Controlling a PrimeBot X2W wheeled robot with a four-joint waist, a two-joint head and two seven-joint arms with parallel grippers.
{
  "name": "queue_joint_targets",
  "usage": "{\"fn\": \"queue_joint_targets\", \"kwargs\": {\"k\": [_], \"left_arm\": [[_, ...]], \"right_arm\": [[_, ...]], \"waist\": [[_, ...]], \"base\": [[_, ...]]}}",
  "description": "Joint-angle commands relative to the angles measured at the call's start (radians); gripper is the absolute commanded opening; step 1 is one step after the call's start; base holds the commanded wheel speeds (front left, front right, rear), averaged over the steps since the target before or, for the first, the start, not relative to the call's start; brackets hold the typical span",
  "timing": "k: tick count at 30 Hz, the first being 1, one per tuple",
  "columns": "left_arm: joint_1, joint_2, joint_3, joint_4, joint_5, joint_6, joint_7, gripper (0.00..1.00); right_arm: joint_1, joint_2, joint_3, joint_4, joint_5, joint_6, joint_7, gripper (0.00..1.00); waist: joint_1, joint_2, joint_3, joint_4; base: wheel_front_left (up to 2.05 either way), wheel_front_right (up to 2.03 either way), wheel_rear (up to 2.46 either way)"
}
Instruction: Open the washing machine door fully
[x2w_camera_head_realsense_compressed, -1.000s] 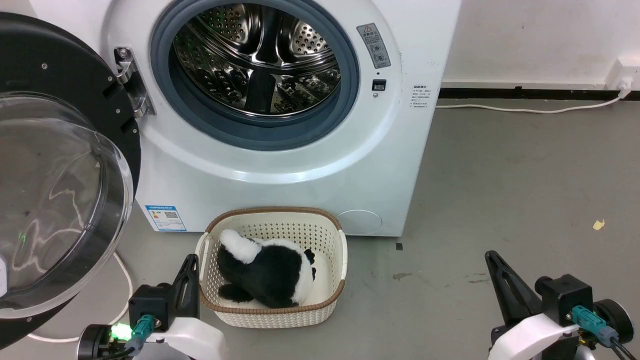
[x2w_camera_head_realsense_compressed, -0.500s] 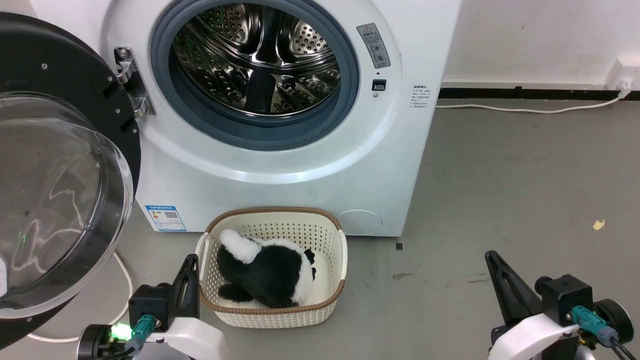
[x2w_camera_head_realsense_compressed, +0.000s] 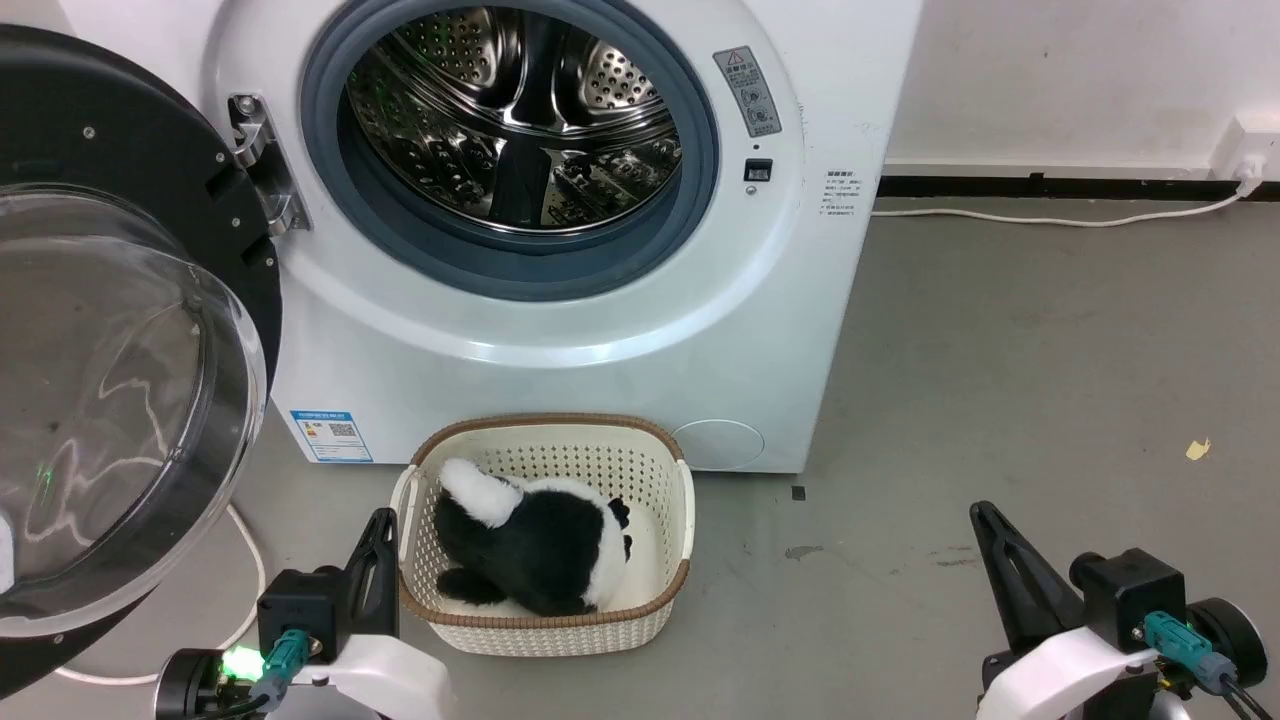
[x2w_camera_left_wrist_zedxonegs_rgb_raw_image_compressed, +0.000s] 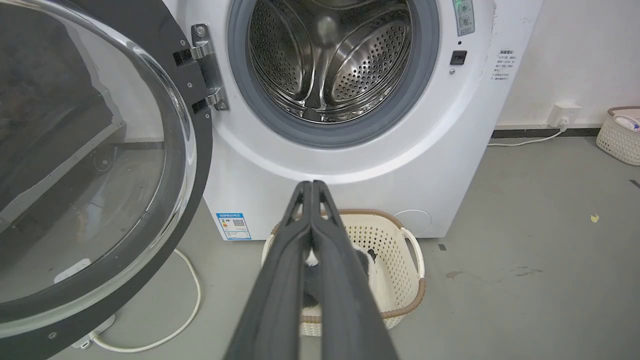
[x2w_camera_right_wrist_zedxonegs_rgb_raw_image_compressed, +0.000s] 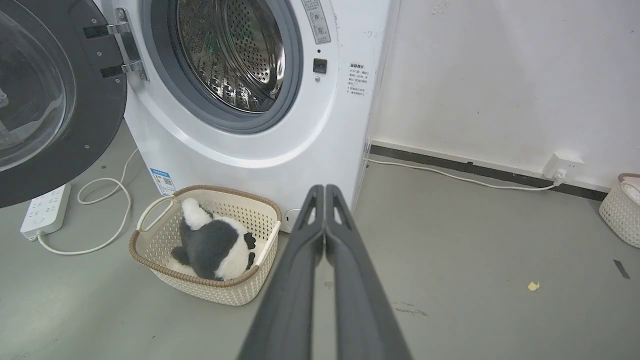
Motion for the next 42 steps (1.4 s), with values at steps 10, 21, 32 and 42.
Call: {"fn": "queue_joint_targets", "kwargs": {"k": [10, 21, 32, 42], "left_arm": [[-0.015, 0.000, 0.000, -0.004, 0.009, -0.005, 0.000, 0.00], [-0.015, 0.000, 0.000, -0.004, 0.009, -0.005, 0.000, 0.00], [-0.015, 0.000, 0.000, -0.004, 0.009, -0.005, 0.000, 0.00], [-0.015, 0.000, 0.000, -0.004, 0.009, -0.005, 0.000, 0.00]], "right_arm": [[-0.012, 0.002, -0.001, 0.003, -0.008, 0.001, 0.000, 0.00], [-0.012, 0.002, -0.001, 0.003, -0.008, 0.001, 0.000, 0.00], [-0.012, 0.002, -0.001, 0.003, -0.008, 0.001, 0.000, 0.00], [-0.012, 0.002, -0.001, 0.003, -0.008, 0.001, 0.000, 0.00]], "waist": [[0.0000, 0.0000, 0.000, 0.000], [0.0000, 0.0000, 0.000, 0.000], [0.0000, 0.0000, 0.000, 0.000], [0.0000, 0.0000, 0.000, 0.000]], "base": [[0.00, 0.00, 0.00], [0.00, 0.00, 0.00], [0.00, 0.00, 0.00], [0.00, 0.00, 0.00]]}}
